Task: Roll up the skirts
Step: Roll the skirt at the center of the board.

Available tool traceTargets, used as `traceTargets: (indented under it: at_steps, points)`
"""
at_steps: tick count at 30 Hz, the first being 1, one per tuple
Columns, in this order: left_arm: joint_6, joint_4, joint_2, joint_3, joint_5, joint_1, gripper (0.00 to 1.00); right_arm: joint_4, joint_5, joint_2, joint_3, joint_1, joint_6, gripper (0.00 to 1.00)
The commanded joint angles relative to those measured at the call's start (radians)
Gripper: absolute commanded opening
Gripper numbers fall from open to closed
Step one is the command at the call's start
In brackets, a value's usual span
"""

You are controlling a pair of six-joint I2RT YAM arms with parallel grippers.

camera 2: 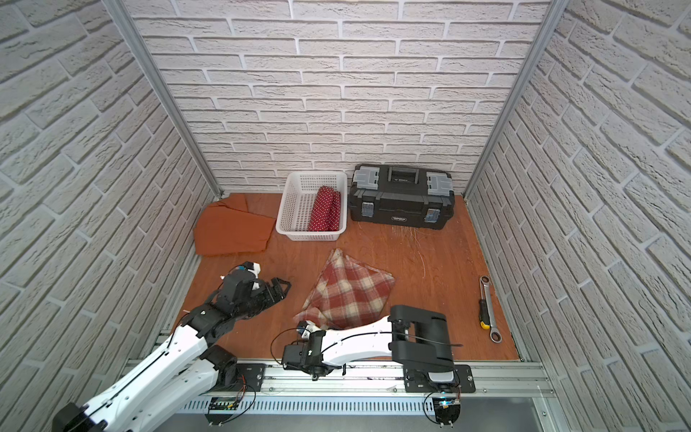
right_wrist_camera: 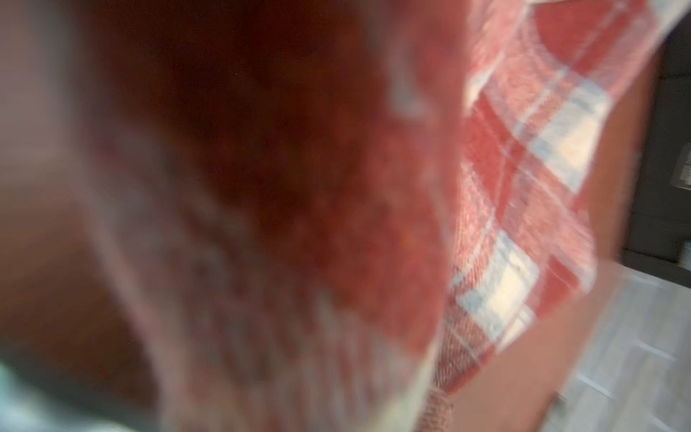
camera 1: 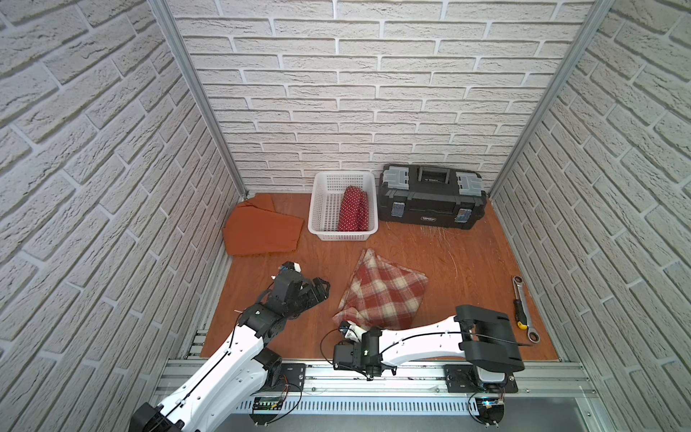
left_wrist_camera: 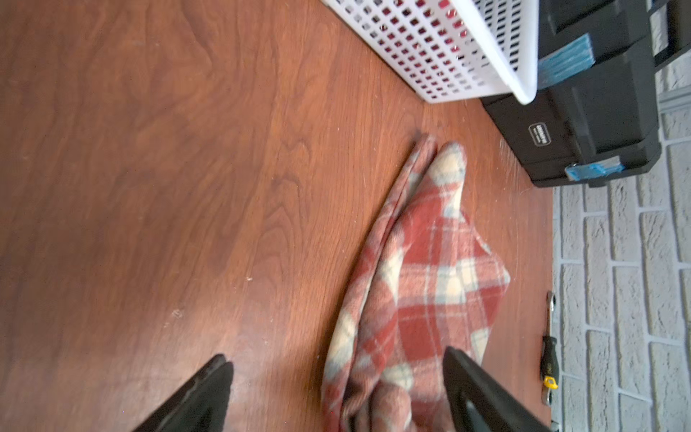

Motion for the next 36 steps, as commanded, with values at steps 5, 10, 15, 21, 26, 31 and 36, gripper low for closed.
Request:
traceTargets:
  at_steps: [5, 10, 15, 21, 26, 31, 36]
  points:
    - [-0.002, 0.085, 0.079, -0.044, 0.063, -0.035, 0.92, 0.230, -0.464, -0.163, -0.140, -0.163, -0.089, 0.18]
    - [0.002, 0.141, 0.133, -0.048, 0.066, -0.063, 0.93, 0.336, -0.682, -0.215, -0.235, -0.301, -0.081, 0.20]
    - [0.000, 0.201, 0.175, -0.057, 0.072, -0.087, 0.93, 0.419, -0.849, -0.217, -0.284, -0.402, -0.063, 0.22]
    - [-0.003, 0.259, 0.193, -0.081, 0.077, -0.095, 0.93, 0.370, -0.800, -0.238, -0.289, -0.490, -0.083, 0.40]
    - [0.006, 0.272, 0.199, -0.094, 0.080, -0.095, 0.93, 0.321, -0.727, -0.252, -0.271, -0.503, -0.105, 0.47]
    - [0.013, 0.284, 0.205, -0.102, 0.078, -0.096, 0.94, 0.328, -0.703, -0.275, -0.274, -0.507, -0.094, 0.49]
    - [0.023, 0.282, 0.209, -0.101, 0.079, -0.086, 0.95, 0.324, -0.710, -0.321, -0.274, -0.508, -0.084, 0.52]
